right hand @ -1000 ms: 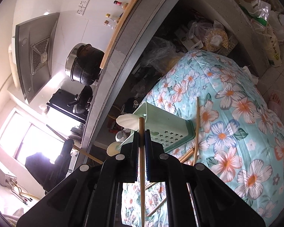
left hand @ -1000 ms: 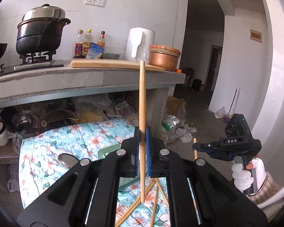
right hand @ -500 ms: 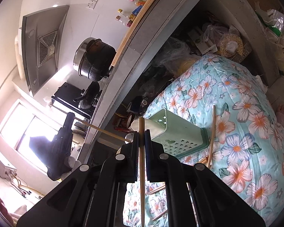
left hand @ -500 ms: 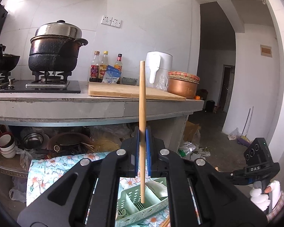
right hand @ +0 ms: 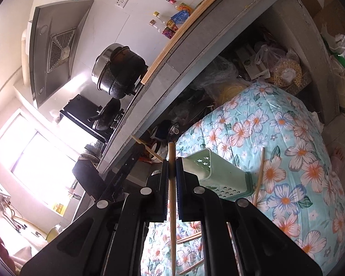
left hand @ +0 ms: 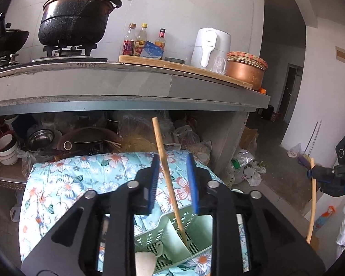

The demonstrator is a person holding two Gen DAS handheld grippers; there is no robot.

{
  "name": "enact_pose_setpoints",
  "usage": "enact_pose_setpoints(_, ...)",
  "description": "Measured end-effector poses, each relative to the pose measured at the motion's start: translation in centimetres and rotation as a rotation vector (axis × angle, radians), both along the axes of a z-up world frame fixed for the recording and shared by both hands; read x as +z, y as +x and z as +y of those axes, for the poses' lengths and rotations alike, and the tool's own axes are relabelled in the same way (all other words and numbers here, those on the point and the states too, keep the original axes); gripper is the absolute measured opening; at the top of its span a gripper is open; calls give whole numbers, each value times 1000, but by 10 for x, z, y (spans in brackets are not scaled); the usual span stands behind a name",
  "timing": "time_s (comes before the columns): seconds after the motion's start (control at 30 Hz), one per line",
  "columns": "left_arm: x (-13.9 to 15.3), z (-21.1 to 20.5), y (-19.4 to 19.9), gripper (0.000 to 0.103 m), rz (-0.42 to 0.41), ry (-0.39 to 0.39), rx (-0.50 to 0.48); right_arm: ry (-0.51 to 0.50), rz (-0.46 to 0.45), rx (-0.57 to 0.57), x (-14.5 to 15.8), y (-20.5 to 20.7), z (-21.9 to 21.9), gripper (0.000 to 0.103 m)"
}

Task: Organize utensils
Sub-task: 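Lower the chopstick into the green caddy and open the left tool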

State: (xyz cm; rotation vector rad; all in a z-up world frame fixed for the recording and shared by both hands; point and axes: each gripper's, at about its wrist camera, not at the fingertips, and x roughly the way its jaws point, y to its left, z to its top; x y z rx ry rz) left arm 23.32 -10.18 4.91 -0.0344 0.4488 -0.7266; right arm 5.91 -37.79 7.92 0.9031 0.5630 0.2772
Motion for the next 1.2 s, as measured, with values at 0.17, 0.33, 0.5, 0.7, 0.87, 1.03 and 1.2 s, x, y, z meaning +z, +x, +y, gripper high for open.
enact_pose_setpoints(0.17, 3, 15, -4, 44, -1, -13, 32, -71, -56, 12, 31, 17, 4, 7)
enact_pose_setpoints(0.33, 8, 35, -14, 55, -17, -32, 73, -154, -143, 18, 72, 38, 11, 7)
enact_pose_setpoints(0.5, 12, 61, -31, 62, -28, -58, 95, -257, -232, 19, 112, 66, 22, 7)
enact_pose_setpoints(0.7, 4, 92, -50, 68, -9, -27, 83, -426, -267, 25, 131, 112, 47, 7)
enact_pose_setpoints(0.87, -7, 121, -63, 69, 18, -20, 118, -546, -256, 57, 120, 145, 72, 7)
enact_pose_setpoints(1.03, -19, 136, -69, 69, 52, -13, 147, -627, -211, 110, 93, 164, 94, 7)
enact_pose_setpoints(1.2, -29, 140, -69, 69, 87, -24, 153, -647, -170, 167, 74, 169, 105, 11)
